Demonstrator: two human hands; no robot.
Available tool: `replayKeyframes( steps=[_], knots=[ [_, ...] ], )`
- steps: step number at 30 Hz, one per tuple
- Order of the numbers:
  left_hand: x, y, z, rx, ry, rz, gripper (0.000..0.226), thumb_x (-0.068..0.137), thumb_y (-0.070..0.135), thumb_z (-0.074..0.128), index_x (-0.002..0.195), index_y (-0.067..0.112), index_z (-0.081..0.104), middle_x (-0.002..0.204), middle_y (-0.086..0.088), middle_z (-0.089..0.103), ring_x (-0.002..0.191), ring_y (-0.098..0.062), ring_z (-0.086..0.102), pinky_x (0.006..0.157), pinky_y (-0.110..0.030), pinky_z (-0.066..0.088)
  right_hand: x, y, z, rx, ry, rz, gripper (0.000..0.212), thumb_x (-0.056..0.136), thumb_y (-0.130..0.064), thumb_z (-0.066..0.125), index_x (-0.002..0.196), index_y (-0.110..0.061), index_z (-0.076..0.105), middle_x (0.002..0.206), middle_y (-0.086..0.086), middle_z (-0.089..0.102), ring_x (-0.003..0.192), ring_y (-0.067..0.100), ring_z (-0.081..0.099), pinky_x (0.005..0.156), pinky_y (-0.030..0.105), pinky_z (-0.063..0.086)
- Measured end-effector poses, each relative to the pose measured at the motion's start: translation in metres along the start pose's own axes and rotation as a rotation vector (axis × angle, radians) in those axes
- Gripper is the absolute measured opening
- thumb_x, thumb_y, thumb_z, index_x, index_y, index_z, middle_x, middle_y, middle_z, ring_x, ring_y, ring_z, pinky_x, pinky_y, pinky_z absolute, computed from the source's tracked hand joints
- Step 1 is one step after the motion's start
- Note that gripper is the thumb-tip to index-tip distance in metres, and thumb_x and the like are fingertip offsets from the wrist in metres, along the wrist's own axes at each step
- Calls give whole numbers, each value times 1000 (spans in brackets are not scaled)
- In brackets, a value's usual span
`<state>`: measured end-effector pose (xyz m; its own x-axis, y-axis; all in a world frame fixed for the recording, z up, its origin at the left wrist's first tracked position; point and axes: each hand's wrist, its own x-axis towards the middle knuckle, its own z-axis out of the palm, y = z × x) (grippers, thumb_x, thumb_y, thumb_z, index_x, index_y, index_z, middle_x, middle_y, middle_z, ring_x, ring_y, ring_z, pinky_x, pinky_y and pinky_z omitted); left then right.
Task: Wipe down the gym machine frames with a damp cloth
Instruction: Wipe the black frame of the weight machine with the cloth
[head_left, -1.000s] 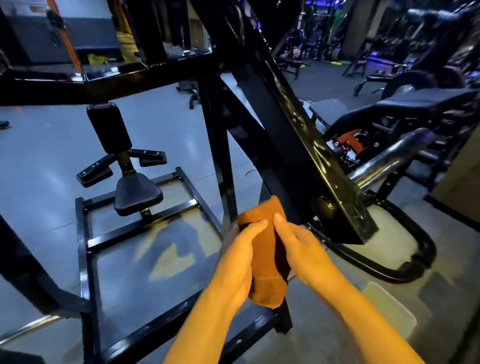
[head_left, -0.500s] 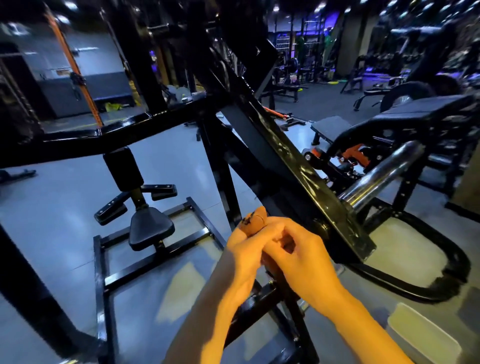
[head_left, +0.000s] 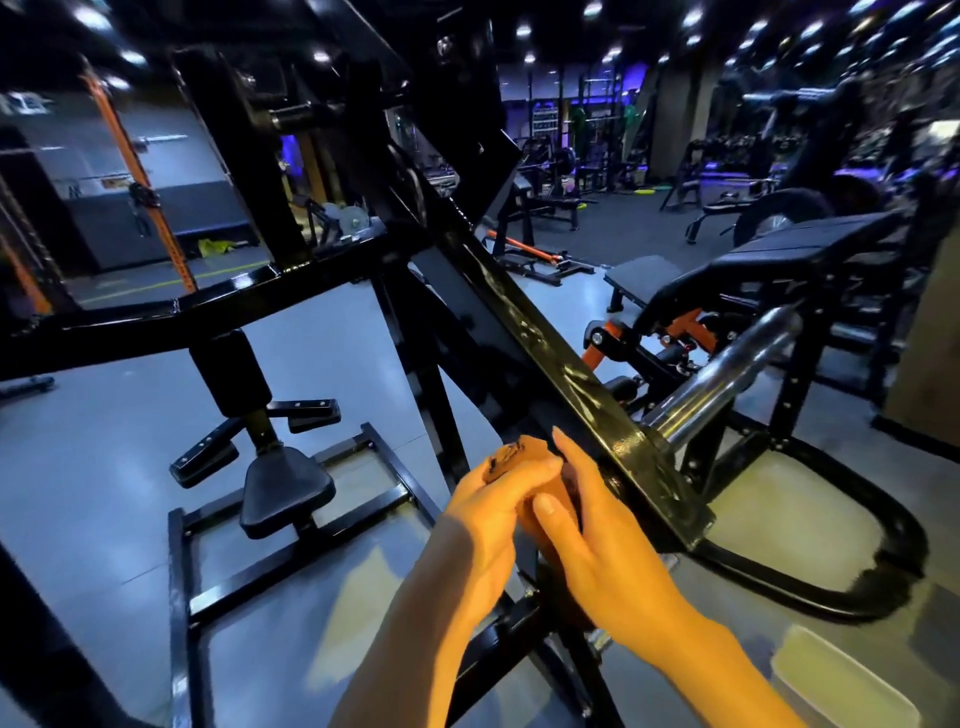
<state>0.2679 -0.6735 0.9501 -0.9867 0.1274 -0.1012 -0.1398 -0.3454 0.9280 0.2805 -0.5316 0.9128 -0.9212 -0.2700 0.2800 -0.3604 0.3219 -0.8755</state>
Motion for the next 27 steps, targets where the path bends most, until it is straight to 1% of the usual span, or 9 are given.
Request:
replayKeyframes(
  steps=[2,4,7,12,14,17,20,24,27],
  knots=[
    [1,-2,7,-64,16,8,16,71,17,84,86,20,79,98,-20,75,90,-30,73,81,-41,56,-2,-1,3,-7,38,2,82,90,-83,37,159,-55,2,127,-41,55,104,-1,67,83,21,54],
    [2,-2,13,-139,18,48,12,70,13,80,81,18,78,84,-11,73,77,-23,72,68,-34,57,-2,-3,2,-24,134,-9,74,88,-84,39,154,-53,31,106,-27,68,89,2,68,73,21,52],
    [5,-5,16,-118,67,85,7,67,16,72,72,18,76,74,-2,66,69,-15,67,63,-30,52,-2,-11,-3,-47,128,-28,41,95,-67,44,115,-42,68,78,-11,68,71,10,64,64,20,47],
    [7,-9,11,-41,-55,107,30,97,0,51,89,16,75,81,1,73,72,-12,69,64,-27,56,-10,-11,-9,81,103,59,33,88,-56,59,111,-32,67,88,-10,73,78,10,70,71,22,54],
    [2,-5,14,31,-104,91,27,98,1,54,96,18,75,84,0,72,73,-13,70,60,-25,56,-15,-12,-8,112,137,86,35,89,-52,60,115,-31,66,95,-13,74,86,8,72,76,22,55],
    [5,-2,11,281,-100,150,30,99,18,64,126,33,67,118,9,67,109,-8,66,73,-17,54,-26,-9,-14,84,234,86,39,99,-45,58,137,-39,59,112,-19,74,101,1,70,85,17,53],
    [18,7,-2,649,8,364,56,86,52,66,138,58,46,147,18,35,139,-4,32,107,-25,32,-39,-1,-29,10,481,126,43,105,-44,50,149,-46,50,128,-21,69,116,-3,64,90,9,48],
    [56,35,-15,1406,128,892,64,89,61,55,148,37,49,158,6,34,151,-19,21,120,-51,12,-46,10,-51,-47,612,110,47,111,-27,42,156,-43,39,146,-37,47,134,-19,42,108,3,33],
    [85,63,-6,1619,131,1064,55,99,56,42,139,25,62,157,-2,45,153,-26,26,121,-57,7,-45,12,-60,-145,615,141,57,109,-26,45,159,-47,28,147,-39,39,132,-21,36,103,-1,26]
  ],
)
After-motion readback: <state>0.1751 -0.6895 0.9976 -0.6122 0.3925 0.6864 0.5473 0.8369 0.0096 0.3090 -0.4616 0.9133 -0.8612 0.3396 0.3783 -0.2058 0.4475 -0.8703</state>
